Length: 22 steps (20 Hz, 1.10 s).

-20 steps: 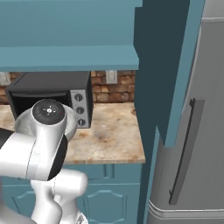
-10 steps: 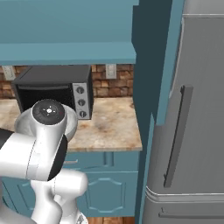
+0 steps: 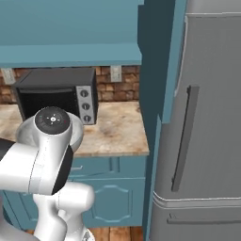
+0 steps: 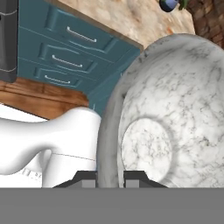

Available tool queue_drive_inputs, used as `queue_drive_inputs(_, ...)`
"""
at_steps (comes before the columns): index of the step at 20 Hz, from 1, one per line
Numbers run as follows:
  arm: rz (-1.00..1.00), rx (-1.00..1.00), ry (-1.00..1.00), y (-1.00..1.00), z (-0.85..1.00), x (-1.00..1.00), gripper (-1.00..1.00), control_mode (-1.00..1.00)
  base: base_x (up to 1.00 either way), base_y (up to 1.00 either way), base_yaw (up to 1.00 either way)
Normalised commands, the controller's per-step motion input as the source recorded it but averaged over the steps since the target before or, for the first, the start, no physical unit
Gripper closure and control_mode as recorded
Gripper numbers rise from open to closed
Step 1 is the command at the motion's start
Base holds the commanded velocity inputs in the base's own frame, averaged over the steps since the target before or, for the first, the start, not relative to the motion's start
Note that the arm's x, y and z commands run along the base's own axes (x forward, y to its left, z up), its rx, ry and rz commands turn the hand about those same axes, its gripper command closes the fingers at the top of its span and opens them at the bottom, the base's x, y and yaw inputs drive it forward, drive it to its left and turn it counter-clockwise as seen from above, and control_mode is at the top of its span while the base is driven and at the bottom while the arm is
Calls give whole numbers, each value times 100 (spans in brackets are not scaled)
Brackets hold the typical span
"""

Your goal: Move the bowls from the cabinet to the plates on the dining table.

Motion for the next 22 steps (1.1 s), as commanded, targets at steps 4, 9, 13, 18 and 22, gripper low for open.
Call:
queue_drive_inputs(4, 0, 0, 0, 0, 0, 0, 100, 100, -9, -18, -15)
queue_drive_inputs(9, 0, 0, 0, 0, 0, 0, 100, 100, -4, -15, -18)
queue_drive_inputs(13, 0, 0, 0, 0, 0, 0, 100, 100, 0, -10, -23)
queue_drive_inputs(18, 0, 0, 0, 0, 0, 0, 100, 100, 0, -8, -32)
queue_drive_inputs(22, 0, 0, 0, 0, 0, 0, 100, 100, 5, -7, -40)
